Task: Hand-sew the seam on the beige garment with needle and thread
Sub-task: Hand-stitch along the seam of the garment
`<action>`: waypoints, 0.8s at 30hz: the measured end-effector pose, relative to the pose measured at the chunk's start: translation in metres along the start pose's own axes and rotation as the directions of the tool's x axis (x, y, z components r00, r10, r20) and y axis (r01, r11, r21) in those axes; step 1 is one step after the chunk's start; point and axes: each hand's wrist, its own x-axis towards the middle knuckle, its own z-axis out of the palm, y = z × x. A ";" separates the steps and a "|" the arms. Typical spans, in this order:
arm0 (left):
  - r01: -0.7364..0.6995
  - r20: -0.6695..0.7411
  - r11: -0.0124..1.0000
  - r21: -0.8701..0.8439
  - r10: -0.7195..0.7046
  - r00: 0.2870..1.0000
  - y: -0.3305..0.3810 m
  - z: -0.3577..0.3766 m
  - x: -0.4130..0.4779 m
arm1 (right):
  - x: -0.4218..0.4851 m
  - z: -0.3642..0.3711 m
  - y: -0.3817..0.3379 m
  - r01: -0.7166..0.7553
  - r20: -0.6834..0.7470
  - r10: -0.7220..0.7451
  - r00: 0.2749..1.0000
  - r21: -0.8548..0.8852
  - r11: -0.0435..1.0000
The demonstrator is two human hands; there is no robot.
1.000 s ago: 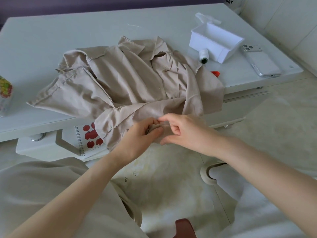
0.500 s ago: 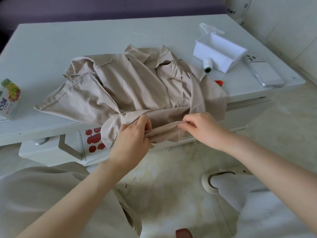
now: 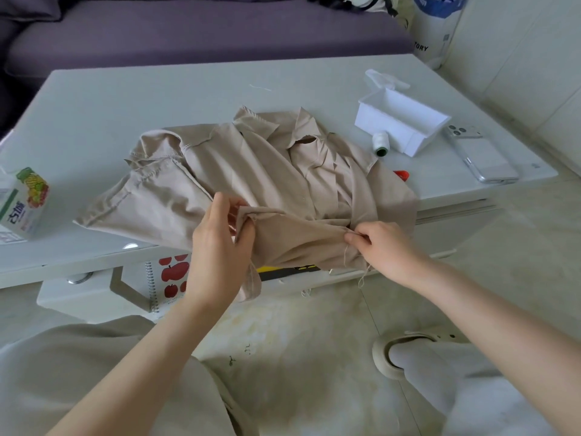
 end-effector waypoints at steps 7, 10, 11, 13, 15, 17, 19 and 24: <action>-0.040 -0.030 0.933 0.359 0.055 0.998 -0.020 0.009 0.006 | -0.004 0.003 0.002 -0.008 0.017 0.008 1.000 0.000 1.000; -0.128 -0.035 0.923 0.362 0.150 0.988 -0.017 0.009 0.006 | -0.005 0.002 0.004 -0.011 0.014 0.010 1.000 0.019 1.000; -0.161 -0.021 0.915 0.370 0.182 0.983 -0.018 0.009 0.006 | -0.005 0.002 0.004 -0.009 0.015 0.009 1.000 0.024 1.000; -0.169 -0.015 0.919 0.355 0.186 0.982 -0.021 0.009 0.004 | -0.005 0.001 0.004 -0.007 0.021 0.006 1.000 0.028 1.000; -0.085 -0.023 0.958 0.273 0.095 0.995 -0.021 0.008 0.003 | -0.004 0.001 0.006 -0.007 0.031 0.006 0.999 0.028 1.000; 0.000 -0.010 0.980 0.197 0.003 1.000 -0.021 0.007 0.005 | -0.004 0.001 0.007 -0.012 0.038 0.011 0.999 0.026 1.000; 0.108 0.035 0.984 0.144 -0.114 0.993 -0.019 0.005 0.007 | -0.004 0.002 0.010 -0.017 0.040 0.016 0.999 0.028 0.999; -0.036 0.036 0.999 -0.040 0.037 0.999 -0.008 0.005 0.002 | -0.005 0.003 0.014 -0.029 0.048 0.028 0.998 0.034 0.999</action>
